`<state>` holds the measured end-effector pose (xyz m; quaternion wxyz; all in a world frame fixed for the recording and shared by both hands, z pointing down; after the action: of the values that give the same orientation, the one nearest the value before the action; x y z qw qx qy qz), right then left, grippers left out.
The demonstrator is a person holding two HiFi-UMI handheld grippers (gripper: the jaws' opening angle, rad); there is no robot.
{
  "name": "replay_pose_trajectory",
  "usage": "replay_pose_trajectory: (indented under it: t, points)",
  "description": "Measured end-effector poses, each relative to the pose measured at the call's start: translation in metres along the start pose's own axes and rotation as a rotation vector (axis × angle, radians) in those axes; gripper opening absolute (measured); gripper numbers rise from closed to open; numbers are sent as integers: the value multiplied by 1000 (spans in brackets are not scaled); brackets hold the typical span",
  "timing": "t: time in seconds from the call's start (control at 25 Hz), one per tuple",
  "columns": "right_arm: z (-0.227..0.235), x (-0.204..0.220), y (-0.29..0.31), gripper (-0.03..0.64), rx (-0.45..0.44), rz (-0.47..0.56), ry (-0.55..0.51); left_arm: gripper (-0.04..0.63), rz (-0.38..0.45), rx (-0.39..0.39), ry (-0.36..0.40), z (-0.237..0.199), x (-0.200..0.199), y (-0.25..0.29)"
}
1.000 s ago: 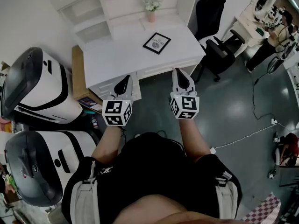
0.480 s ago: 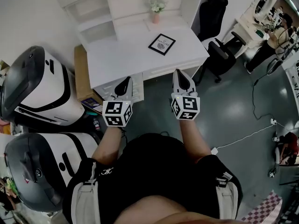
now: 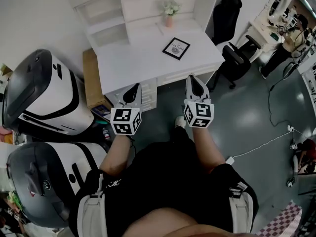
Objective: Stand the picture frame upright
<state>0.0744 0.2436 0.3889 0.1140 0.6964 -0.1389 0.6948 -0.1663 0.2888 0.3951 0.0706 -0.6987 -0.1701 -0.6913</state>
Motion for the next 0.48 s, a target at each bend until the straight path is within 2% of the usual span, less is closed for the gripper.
replay_pose_trajectory:
  t: [0.48]
  points:
    - [-8,-13,12,3,4,28,-21,17,34,-11,25,-15,-8,-4]
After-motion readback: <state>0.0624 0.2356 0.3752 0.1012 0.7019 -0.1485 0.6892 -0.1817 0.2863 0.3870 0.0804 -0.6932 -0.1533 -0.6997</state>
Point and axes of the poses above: the fingertips, and each gripper's own axes: y forward along the fingers, z to its right, x out of its underside, the point moved 6 cm from there along -y, backward along the fingers, and after that the axes turned 1 degree about -z, right-handed, at the moved point
